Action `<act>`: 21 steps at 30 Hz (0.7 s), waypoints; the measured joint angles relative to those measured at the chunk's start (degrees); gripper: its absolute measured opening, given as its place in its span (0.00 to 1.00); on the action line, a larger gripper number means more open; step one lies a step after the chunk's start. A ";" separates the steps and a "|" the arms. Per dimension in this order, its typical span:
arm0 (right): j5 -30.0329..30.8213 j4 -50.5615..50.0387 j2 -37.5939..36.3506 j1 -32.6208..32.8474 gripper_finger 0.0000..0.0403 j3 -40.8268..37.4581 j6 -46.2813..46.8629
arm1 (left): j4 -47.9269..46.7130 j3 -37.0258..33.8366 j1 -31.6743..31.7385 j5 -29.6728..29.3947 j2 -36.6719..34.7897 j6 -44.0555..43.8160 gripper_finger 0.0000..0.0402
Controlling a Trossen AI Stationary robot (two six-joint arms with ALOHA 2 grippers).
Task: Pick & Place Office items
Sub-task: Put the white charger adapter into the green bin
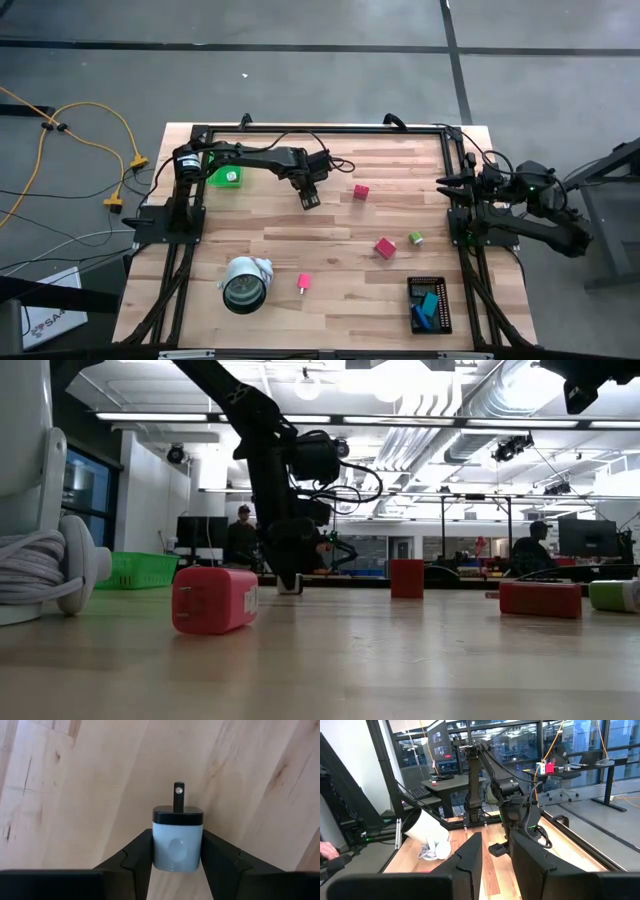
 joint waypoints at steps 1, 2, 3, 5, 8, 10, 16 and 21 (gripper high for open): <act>0.00 0.00 0.00 0.00 0.22 0.00 0.00 | 0.00 0.02 0.00 -0.01 0.00 0.00 0.35; 0.00 0.00 0.00 0.01 0.22 0.00 0.00 | -0.01 0.02 0.00 0.01 0.00 0.00 0.35; 0.00 0.00 0.00 0.01 0.22 0.00 0.00 | -0.02 0.02 0.00 -0.01 0.00 0.00 0.35; 0.00 -0.02 0.00 0.00 0.22 0.00 0.00 | 0.00 0.02 0.00 0.01 0.00 0.00 0.35; 0.00 -0.01 0.00 0.00 0.22 0.00 0.00 | 0.00 0.02 0.00 0.01 0.00 0.00 0.35; 0.00 0.00 0.00 0.00 0.22 0.00 0.00 | -0.02 0.00 0.00 0.01 0.00 -0.36 0.35; 0.00 0.00 0.00 0.00 0.22 0.00 0.00 | -0.49 0.02 0.00 -0.11 -0.61 -1.07 0.35; 0.00 -0.02 0.00 0.01 0.22 0.00 0.00 | -0.90 0.02 0.00 -1.09 -2.77 -0.87 0.34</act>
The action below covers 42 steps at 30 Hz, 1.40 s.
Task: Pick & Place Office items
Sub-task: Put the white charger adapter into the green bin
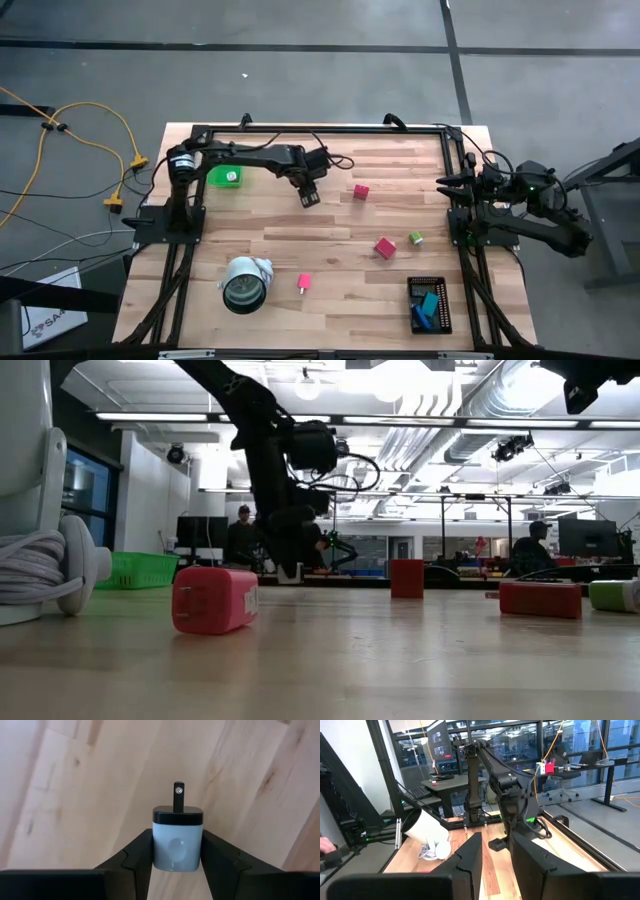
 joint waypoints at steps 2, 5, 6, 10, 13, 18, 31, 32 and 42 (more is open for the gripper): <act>0.00 0.02 0.00 -0.01 0.22 0.00 0.00 | -1.71 0.31 0.00 -0.29 -1.16 -0.10 0.34; 0.00 0.02 0.00 0.01 0.22 0.00 0.00 | -5.70 1.30 0.18 -0.68 -3.51 -1.39 0.34; 0.00 0.00 0.00 0.01 0.22 0.00 0.00 | -7.27 1.66 0.30 -1.38 -4.36 -1.91 0.34; 0.00 0.00 0.00 0.01 0.22 0.00 0.00 | -14.31 2.19 0.74 -6.12 -8.42 -4.97 0.34; 0.00 0.00 0.00 0.01 0.22 0.00 0.00 | -19.58 2.27 1.69 -8.01 -11.42 -9.53 0.34; 0.00 0.00 0.00 0.01 0.22 0.00 0.00 | -27.87 2.27 5.00 -7.67 -14.62 -17.37 0.34; 0.00 0.01 0.00 0.01 0.22 0.00 0.00 | -29.11 -5.01 15.82 -6.30 -22.56 -25.30 0.34; 0.00 0.02 0.00 -0.01 0.22 0.00 0.00 | -28.30 -6.65 16.54 -6.29 -23.55 -26.05 0.34; 0.00 0.00 0.00 0.01 0.22 0.00 0.00 | -23.25 -19.68 22.97 -6.14 -31.88 -32.15 0.34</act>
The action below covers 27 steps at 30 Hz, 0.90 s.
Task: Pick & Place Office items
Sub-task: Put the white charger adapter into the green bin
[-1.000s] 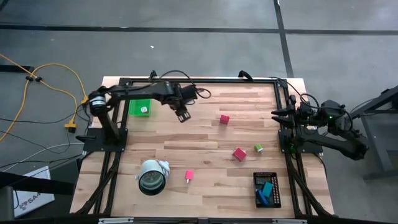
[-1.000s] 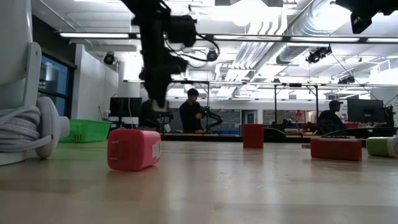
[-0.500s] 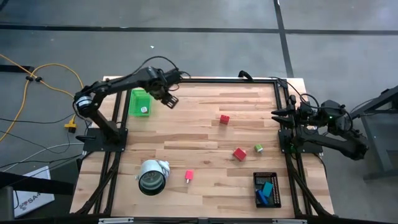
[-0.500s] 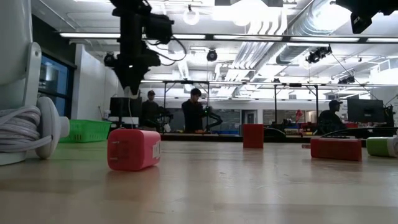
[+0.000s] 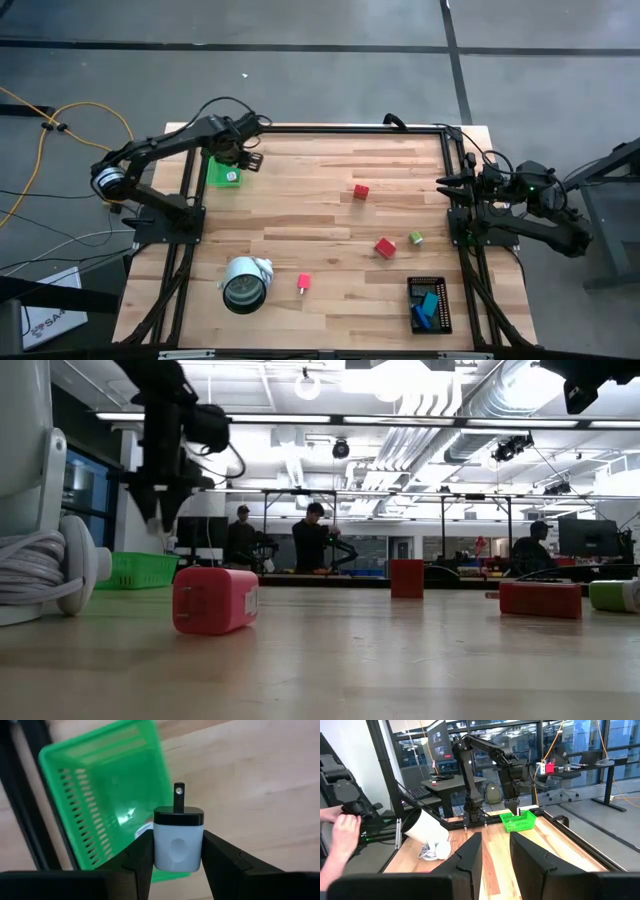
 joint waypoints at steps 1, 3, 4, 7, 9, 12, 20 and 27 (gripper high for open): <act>0.00 0.00 0.00 -0.02 0.22 0.00 0.00 | 0.07 -0.68 0.69 -0.02 -0.22 -0.34 0.34; 0.00 0.01 0.00 -0.02 0.22 0.00 0.00 | 0.53 -2.01 2.19 -0.04 -0.38 -0.92 0.34; 0.02 0.00 0.00 0.00 0.22 0.00 0.00 | 1.12 -2.78 2.90 -0.04 -0.39 -0.89 0.34; 0.00 0.01 0.00 -0.01 0.22 0.00 0.00 | 4.87 -4.79 4.74 0.06 -0.39 0.53 0.34; 0.00 0.00 0.00 -0.01 0.22 0.00 0.00 | 7.45 -6.04 5.93 0.75 -0.39 1.56 0.34; 0.00 0.00 0.00 0.00 0.22 0.00 0.00 | 9.94 -7.99 7.56 1.98 -0.39 1.73 0.34; 0.00 0.02 0.00 -0.01 0.22 0.00 0.00 | 14.67 -12.68 9.74 3.50 -0.39 1.76 0.34; 0.00 0.00 0.00 -0.02 0.22 0.00 0.00 | 14.95 -13.48 10.06 3.82 -0.39 1.75 0.35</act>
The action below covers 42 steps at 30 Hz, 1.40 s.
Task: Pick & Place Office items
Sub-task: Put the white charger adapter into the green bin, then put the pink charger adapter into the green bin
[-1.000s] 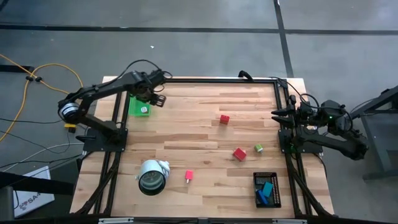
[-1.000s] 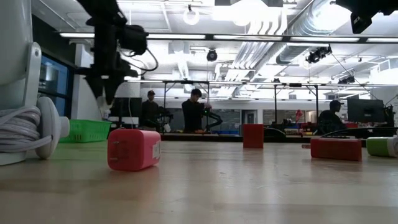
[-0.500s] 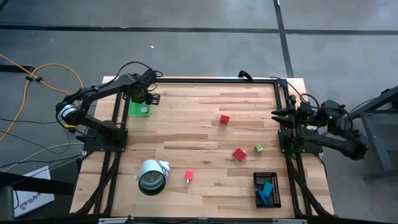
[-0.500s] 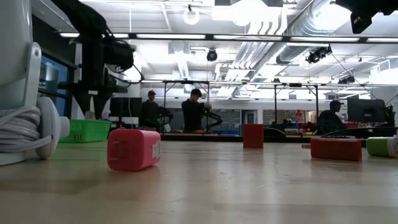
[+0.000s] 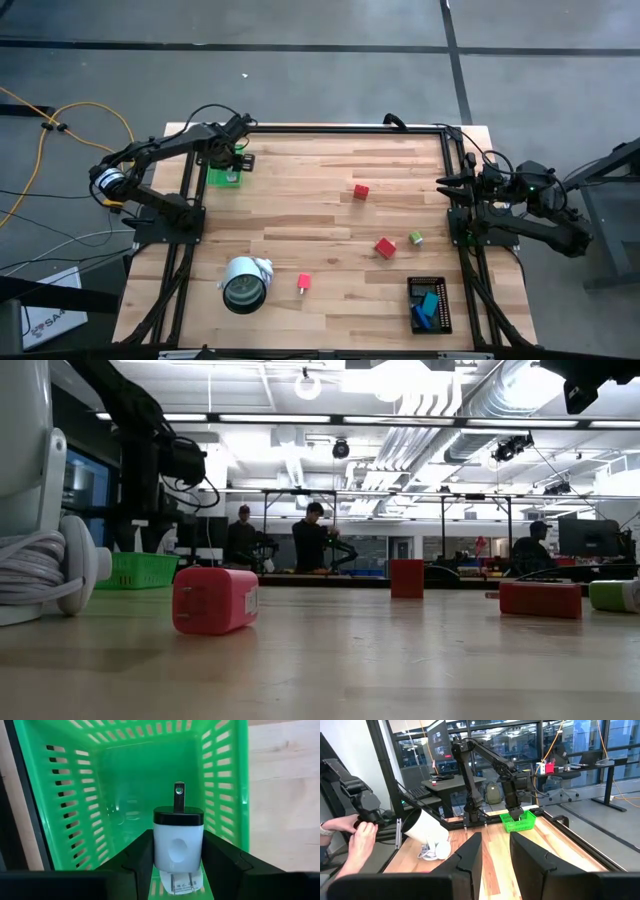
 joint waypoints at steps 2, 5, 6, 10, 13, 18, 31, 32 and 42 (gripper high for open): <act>0.00 0.00 0.00 0.02 0.22 0.00 0.00 | 0.02 0.00 0.00 0.00 0.00 0.00 0.36; 0.00 0.00 0.00 0.02 0.22 0.00 0.00 | 0.02 0.00 -0.02 0.04 0.00 0.02 0.39; 0.00 0.02 0.00 0.02 0.22 0.00 0.00 | 0.02 0.00 -0.02 0.03 0.00 0.02 0.40; 0.00 0.00 0.00 0.00 0.22 0.00 0.00 | 0.02 0.00 -0.02 0.03 0.00 0.24 0.41; 0.00 0.00 0.00 0.00 0.22 0.00 0.00 | 0.05 0.00 -0.02 0.03 0.00 0.30 0.42; 0.00 0.01 0.00 0.01 0.22 0.00 0.00 | 0.31 0.00 -0.02 0.02 0.00 0.48 0.42; 0.00 0.01 0.00 0.00 0.22 0.00 0.00 | 0.30 0.07 -0.39 1.35 -11.46 6.76 0.42; 0.00 0.00 0.00 0.00 0.22 0.00 0.00 | 0.47 0.08 -0.84 1.53 -12.46 7.60 0.42; 0.00 0.00 0.00 0.02 0.22 0.00 0.00 | 4.50 3.41 -10.86 2.06 -15.23 12.30 0.42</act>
